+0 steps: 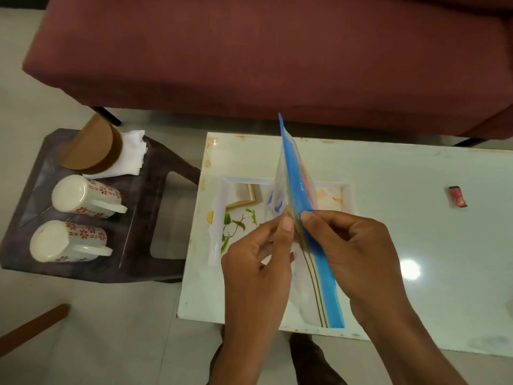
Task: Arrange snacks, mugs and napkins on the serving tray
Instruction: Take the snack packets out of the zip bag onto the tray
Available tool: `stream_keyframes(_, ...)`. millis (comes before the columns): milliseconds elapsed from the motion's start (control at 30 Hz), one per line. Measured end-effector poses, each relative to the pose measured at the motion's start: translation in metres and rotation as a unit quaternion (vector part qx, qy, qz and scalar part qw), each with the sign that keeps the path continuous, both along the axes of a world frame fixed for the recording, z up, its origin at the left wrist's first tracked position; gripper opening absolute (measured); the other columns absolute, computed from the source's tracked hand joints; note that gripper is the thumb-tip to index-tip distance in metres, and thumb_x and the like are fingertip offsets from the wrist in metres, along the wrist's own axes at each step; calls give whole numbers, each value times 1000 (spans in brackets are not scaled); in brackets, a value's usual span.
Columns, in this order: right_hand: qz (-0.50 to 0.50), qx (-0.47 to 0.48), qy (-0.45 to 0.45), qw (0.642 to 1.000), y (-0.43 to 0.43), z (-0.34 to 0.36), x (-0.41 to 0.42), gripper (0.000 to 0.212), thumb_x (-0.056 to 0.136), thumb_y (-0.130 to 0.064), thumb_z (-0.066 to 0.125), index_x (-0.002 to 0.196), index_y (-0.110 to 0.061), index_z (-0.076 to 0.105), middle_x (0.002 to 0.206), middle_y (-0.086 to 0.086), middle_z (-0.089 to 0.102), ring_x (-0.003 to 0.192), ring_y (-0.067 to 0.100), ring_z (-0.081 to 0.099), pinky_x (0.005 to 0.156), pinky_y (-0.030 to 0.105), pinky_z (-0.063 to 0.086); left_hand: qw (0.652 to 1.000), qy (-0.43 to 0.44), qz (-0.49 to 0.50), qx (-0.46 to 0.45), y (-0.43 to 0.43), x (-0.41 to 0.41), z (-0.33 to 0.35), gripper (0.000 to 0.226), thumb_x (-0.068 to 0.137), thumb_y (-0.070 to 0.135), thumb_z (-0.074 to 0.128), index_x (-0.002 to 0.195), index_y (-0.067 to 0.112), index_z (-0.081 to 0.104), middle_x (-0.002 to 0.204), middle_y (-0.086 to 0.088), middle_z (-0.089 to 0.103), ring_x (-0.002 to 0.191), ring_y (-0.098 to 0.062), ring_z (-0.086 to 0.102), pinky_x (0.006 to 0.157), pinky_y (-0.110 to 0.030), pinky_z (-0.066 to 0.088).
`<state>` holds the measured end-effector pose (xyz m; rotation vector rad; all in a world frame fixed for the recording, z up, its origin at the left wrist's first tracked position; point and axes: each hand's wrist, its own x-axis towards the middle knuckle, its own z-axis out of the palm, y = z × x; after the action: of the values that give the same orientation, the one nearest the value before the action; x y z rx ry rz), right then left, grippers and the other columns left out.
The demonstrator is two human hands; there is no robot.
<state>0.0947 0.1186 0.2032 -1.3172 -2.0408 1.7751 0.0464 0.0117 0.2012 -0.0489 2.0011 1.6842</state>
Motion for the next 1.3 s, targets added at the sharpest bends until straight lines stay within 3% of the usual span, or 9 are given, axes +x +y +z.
stream_keyframes(267,31,-1,44,999,-11,-4,-12,14,70,-34,79,63,-38,68,59,-23,69,59,-4,67,49,2,44,998,22,-12,-65,3,-20,-5,41,77,54,68,103,23,73,103,3,78,90,-19,76,79,-43,63)
stream_keyframes(400,6,-73,50,996,-10,-7,-11,16,62,-37,84,68,-25,74,66,-11,74,60,5,70,52,7,48,998,-3,9,-55,1,-26,-8,10,84,44,68,79,36,72,94,10,78,84,-14,77,68,-32,63)
stream_keyframes(533,-25,-132,55,989,-11,-7,-8,29,57,-47,79,71,-22,75,68,-6,75,64,6,71,55,9,49,1000,-22,-3,1,-4,-32,-8,33,91,28,65,64,42,76,76,19,77,74,-8,77,57,-19,58)
stream_keyframes(700,-39,-78,45,995,-18,-4,-10,32,69,-54,68,77,-24,72,69,-12,73,67,2,69,57,8,49,998,55,-1,-27,-1,-31,-10,9,92,29,64,94,32,72,91,18,75,90,-6,74,72,-28,63)
stream_keyframes(833,16,47,19,999,-19,-2,-16,22,85,-41,66,94,-22,70,80,-11,72,75,7,70,66,24,60,995,83,5,-46,4,-28,-9,7,94,30,64,94,30,71,82,26,73,85,1,73,72,-23,62)
stream_keyframes(1000,74,205,19,976,-28,0,-23,12,89,-34,63,90,-25,71,78,-20,68,73,-2,65,73,7,51,996,31,72,-52,10,-20,-9,32,78,51,70,102,30,75,87,20,75,83,-5,75,70,-22,63)
stream_keyframes(1100,37,151,24,987,-32,-2,-25,13,88,-33,67,91,-23,74,79,-15,73,73,0,67,71,8,52,992,-7,121,-34,9,-20,-8,6,84,41,71,81,37,75,76,25,74,80,3,73,72,-25,63)
stream_keyframes(1133,14,115,30,993,-32,-3,-26,11,87,-32,68,90,-23,75,78,-14,73,73,0,68,69,9,53,991,-6,129,-30,9,-20,-7,12,86,38,70,74,39,73,75,28,73,78,4,72,71,-25,62)
stream_keyframes(1300,-101,-100,73,987,-37,-4,-27,5,84,-24,71,84,-24,76,77,-7,76,71,7,71,67,17,54,987,17,154,-38,8,-25,-9,14,91,31,68,80,31,76,76,19,76,74,-4,75,71,-26,63)
